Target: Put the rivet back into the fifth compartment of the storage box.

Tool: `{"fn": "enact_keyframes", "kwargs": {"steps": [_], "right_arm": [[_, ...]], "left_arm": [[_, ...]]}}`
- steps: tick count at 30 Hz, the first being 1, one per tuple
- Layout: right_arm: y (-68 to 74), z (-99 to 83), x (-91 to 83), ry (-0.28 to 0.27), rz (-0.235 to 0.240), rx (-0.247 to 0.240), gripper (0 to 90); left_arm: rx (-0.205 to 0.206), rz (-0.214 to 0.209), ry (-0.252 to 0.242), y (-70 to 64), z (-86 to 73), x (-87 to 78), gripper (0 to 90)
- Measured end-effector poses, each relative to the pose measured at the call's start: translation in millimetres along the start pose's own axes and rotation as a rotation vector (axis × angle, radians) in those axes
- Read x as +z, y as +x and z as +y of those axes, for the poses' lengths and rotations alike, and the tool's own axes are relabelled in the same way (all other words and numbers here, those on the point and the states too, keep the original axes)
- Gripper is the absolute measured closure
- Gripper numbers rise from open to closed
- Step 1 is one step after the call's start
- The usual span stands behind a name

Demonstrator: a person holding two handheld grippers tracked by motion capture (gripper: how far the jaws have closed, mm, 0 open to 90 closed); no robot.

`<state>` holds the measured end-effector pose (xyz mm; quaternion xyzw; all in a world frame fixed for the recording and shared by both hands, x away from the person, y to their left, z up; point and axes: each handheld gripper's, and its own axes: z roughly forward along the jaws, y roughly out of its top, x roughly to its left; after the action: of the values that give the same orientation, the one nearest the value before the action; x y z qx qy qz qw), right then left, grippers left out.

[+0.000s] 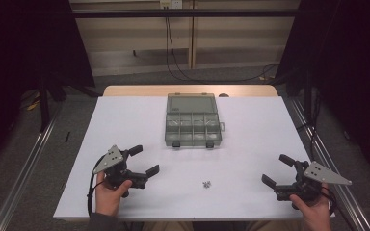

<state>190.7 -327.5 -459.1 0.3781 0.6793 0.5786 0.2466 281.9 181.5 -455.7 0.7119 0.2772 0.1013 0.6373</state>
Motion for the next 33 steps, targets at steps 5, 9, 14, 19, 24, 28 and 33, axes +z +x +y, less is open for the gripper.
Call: {"fn": "enact_keyframes", "kwargs": {"steps": [5,9,14,19,24,28,33], "right_arm": [[0.5,0.4,0.3,0.001,0.002,-0.008,0.0],[0.6,0.1,0.4,0.002,0.004,-0.007,0.0],[1.2,-0.5,0.0,0.004,0.008,-0.008,0.1],[1.2,-0.7,-0.8,0.005,0.006,-0.008,0.1],[1.5,-0.5,-0.5,0.005,0.009,-0.011,0.4],[1.5,-0.6,-0.1,0.010,0.007,-0.018,0.4],[1.3,-0.8,0.2,0.013,0.011,-0.020,0.5]], "left_arm": [[-0.012,0.005,0.033,-8.8,2.8,18.7,0.1],[-0.025,-0.028,0.051,-14.9,2.7,34.3,0.0],[-0.022,-0.035,0.072,-18.8,2.0,47.9,0.0],[-0.021,-0.044,0.068,-22.1,4.7,57.6,0.0],[-0.001,-0.063,0.072,-24.7,3.4,65.4,0.0],[0.001,-0.081,0.083,-27.6,0.8,74.6,0.0],[0.015,-0.083,0.112,-31.5,-0.5,84.5,0.1]]}}
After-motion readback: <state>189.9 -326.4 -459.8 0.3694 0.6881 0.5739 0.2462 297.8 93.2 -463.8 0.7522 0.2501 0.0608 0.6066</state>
